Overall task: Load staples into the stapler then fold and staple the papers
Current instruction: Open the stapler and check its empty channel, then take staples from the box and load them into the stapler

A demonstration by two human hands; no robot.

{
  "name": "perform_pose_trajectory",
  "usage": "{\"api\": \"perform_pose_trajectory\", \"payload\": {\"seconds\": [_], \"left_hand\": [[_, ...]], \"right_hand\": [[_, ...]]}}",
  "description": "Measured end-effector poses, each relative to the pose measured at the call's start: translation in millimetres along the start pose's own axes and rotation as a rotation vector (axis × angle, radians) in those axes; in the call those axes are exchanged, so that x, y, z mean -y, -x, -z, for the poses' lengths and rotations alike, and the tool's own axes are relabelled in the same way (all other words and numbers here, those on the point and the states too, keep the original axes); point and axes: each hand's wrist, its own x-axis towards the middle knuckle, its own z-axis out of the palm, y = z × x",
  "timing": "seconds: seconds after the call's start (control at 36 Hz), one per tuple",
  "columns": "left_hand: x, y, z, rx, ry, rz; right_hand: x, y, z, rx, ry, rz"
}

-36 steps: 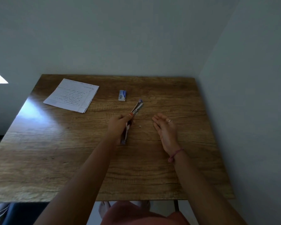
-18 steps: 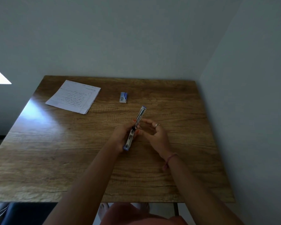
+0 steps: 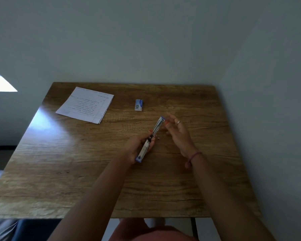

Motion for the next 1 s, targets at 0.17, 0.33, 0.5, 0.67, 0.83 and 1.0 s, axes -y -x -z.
{"api": "perform_pose_trajectory", "payload": {"seconds": [0.17,0.33,0.5,0.67,0.83,1.0], "left_hand": [[-11,3,6,0.040,0.070,0.101],[-27,5,16,0.092,0.009,0.179],[-48,1,20,0.116,0.068,0.201],[-65,-1,23,0.220,0.147,0.096],[-82,-12,16,0.212,0.055,-0.077],[-100,-21,11,0.067,-0.121,-0.183]], "right_hand": [[16,-18,13,0.236,0.347,0.052],[24,-29,25,0.283,0.758,0.192],[22,-32,23,0.324,1.013,0.254],[13,-25,19,0.138,0.982,0.289],[10,-24,13,-0.083,0.889,0.297],[4,-27,8,-0.269,0.900,0.213]]}}
